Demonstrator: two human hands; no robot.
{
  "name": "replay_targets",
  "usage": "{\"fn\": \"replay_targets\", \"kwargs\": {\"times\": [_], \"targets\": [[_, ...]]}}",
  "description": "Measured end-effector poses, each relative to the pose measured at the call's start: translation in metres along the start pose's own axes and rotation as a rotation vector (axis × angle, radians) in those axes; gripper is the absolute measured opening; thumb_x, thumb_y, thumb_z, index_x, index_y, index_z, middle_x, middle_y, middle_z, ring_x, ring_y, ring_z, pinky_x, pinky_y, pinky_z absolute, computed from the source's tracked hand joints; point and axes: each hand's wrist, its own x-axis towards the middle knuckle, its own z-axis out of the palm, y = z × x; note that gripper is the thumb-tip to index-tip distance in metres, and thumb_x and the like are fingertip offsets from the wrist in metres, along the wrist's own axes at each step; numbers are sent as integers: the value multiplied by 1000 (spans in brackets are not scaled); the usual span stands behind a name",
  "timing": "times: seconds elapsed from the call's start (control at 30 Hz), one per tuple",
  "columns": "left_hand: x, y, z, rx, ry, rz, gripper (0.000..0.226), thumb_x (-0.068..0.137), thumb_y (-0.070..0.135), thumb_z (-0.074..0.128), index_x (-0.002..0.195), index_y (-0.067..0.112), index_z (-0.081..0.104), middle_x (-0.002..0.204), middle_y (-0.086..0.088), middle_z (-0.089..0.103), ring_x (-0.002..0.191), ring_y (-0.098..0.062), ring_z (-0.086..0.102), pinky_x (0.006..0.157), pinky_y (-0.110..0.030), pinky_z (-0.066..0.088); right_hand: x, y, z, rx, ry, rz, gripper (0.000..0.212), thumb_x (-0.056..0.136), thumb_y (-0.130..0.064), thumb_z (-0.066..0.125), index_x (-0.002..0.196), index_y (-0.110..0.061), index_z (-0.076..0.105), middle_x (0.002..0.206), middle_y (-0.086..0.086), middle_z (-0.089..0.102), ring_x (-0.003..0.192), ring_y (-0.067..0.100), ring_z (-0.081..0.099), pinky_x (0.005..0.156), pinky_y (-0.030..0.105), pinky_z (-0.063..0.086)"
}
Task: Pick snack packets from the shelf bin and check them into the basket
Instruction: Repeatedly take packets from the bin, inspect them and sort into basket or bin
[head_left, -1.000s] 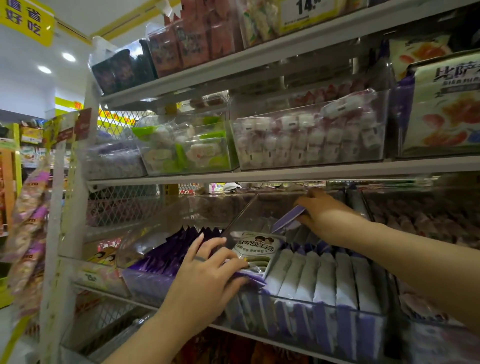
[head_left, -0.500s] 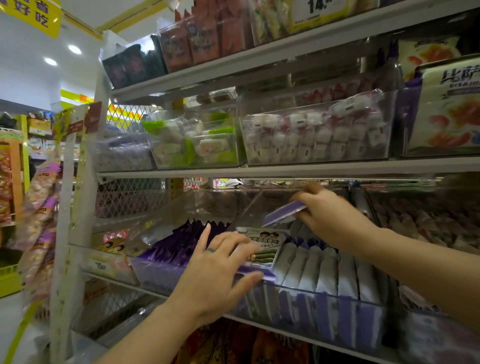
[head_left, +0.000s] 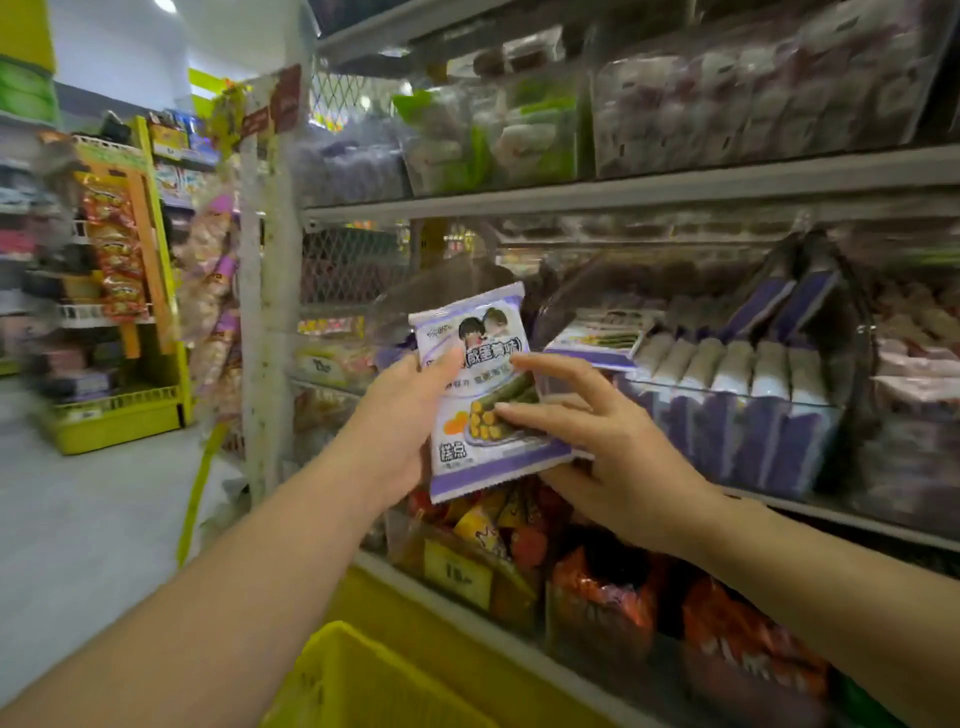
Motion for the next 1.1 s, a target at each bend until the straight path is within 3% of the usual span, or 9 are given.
{"fn": "replay_targets", "kwargs": {"times": [0.13, 0.23, 0.37, 0.5, 0.57, 0.63, 0.77, 1.0, 1.1], "targets": [[-40, -23, -46, 118, 157, 21, 29, 99, 16, 49, 126, 6, 56, 113, -19, 70, 101, -34, 69, 90, -57, 53, -14, -28, 41, 269, -137, 101, 70, 80, -47, 70, 142, -27, 44, 153, -14, 24, 133, 4, 41, 106, 26, 42], [-72, -43, -76, 172, 160, -8, 33, 93, 19, 56, 125, 11, 57, 117, -15, 69, 107, -34, 67, 94, -54, 51, -16, -49, 72, 583, -23, 422, 78, 75, -55, 68, 142, -28, 40, 143, -13, 43, 114, 4, 60, 92, 31, 54], [-104, -74, -101, 181, 102, -61, 43, 84, 25, 63, 126, 15, 56, 119, -13, 69, 108, -33, 67, 93, -52, 51, -15, -64, 121, 1018, 26, 815, 34, 87, -37, 62, 110, -13, 68, 109, 7, 72, 99, 21, 69, 87, 40, 56], [-116, -91, -119, 138, 136, -69, 42, 84, 18, 64, 125, 13, 57, 119, -15, 69, 109, -35, 66, 97, -57, 49, -17, -76, 150, 1298, 113, 990, 29, 74, -32, 70, 90, -8, 72, 95, 15, 74, 81, 20, 71, 70, 30, 58], [-118, -96, -124, 182, 189, -55, 34, 86, 18, 63, 119, 14, 62, 114, -13, 71, 106, -33, 68, 97, -57, 48, -19, -78, 160, 1341, 110, 1025, 24, 70, -32, 71, 83, -12, 72, 96, 17, 72, 85, 23, 68, 78, 37, 53], [-117, -101, -125, 208, 275, -56, 20, 92, 22, 60, 110, 17, 67, 106, -12, 74, 100, -32, 70, 96, -56, 49, -21, -78, 169, 1348, 110, 1052, 12, 78, -24, 69, 80, -13, 72, 94, 16, 70, 86, 25, 64, 77, 37, 50], [-111, -110, -123, 143, 415, -94, 30, 97, 37, 55, 103, 12, 70, 97, -17, 75, 93, -35, 72, 92, -53, 52, -25, -77, 180, 1328, 98, 1076, 13, 86, -18, 64, 90, -9, 72, 100, 20, 70, 87, 25, 62, 74, 33, 46], [-103, -110, -127, 9, 416, -99, 16, 90, 20, 63, 86, 9, 74, 91, -24, 73, 79, -35, 73, 66, -43, 60, -27, -68, 185, 1278, 121, 1105, 29, 94, -29, 54, 86, -12, 75, 88, 9, 76, 73, 12, 69, 55, 19, 50], [-103, -112, -125, 3, 421, -105, 25, 91, 29, 61, 95, 7, 72, 94, -23, 73, 85, -37, 72, 71, -45, 61, -27, -64, 185, 1291, 98, 1103, 29, 95, -31, 53, 89, -13, 74, 90, 10, 75, 75, 14, 69, 57, 20, 49]]}}
